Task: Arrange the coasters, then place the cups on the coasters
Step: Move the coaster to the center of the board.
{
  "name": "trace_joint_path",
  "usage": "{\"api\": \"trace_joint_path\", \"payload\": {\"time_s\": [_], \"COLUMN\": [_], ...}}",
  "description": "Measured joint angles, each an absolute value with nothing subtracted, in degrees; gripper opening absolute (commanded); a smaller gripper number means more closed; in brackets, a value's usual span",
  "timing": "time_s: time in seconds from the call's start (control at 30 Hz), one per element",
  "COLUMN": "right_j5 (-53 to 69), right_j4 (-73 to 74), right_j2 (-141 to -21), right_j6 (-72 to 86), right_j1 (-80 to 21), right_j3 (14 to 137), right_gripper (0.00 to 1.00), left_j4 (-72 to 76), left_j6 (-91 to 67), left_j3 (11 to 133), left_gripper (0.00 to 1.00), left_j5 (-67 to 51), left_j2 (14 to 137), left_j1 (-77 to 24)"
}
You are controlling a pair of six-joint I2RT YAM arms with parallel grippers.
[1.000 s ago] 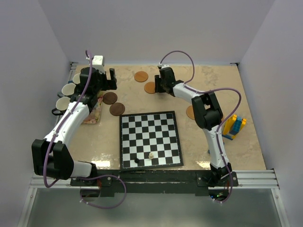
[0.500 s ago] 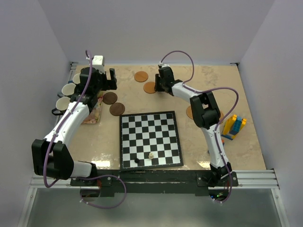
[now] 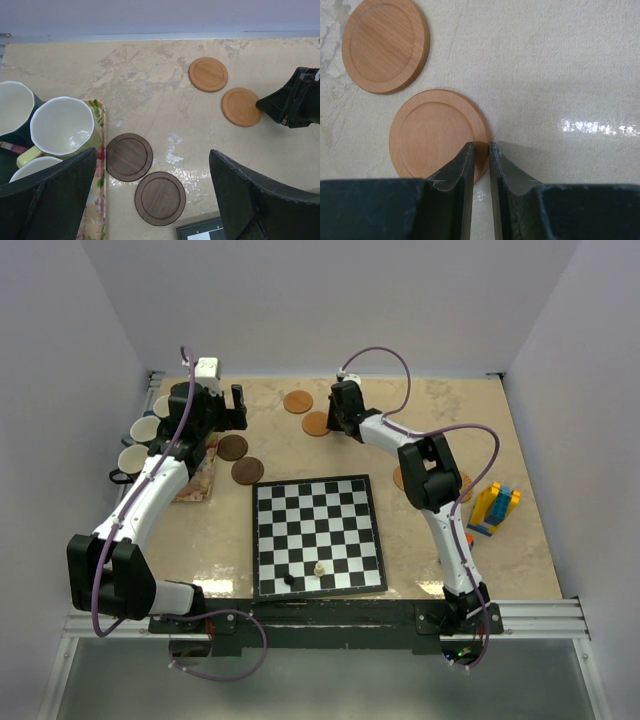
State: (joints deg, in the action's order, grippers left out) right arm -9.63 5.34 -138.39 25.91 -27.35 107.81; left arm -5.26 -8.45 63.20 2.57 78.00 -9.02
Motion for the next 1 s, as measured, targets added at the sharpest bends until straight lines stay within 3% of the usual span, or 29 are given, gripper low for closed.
{"api": "trace_joint_path", "payload": {"time_s": [0.13, 0.27, 0.5, 0.67, 1.0], "right_j5": [-10.2, -9.8, -6.8, -4.9, -7.6], "right_j4": [5.1, 2.6, 0.7, 0.4, 0.3], "right_j2": [-138.4, -138.1, -136.4, -132.0, -126.4], "right_j6": [25.9, 25.0, 21.2, 17.7, 11.0], "right_j1": [-27.4, -27.4, -27.4, -27.4, -30.1], "right_j3": [107.8, 106.3, 104.1, 100.5, 94.8], "right_gripper": [0.32, 0.53, 0.78, 0.84, 0.87], "left_j4": [-5.3, -5.3, -5.3, -5.3, -5.3], "left_j6": [-8.4, -8.4, -8.4, -8.4, -8.4], "left_j3": [63.2, 63.2, 63.2, 63.2, 63.2], "left_gripper": [0.99, 0.99, 0.99, 0.99, 0.99], "left_j5": [2.6, 2.6, 2.6, 2.6, 2.6], "left_j2": [78.0, 78.0, 78.0, 78.0, 78.0], "left_j1": [-9.0, -9.0, -9.0, -9.0, -9.0]}}
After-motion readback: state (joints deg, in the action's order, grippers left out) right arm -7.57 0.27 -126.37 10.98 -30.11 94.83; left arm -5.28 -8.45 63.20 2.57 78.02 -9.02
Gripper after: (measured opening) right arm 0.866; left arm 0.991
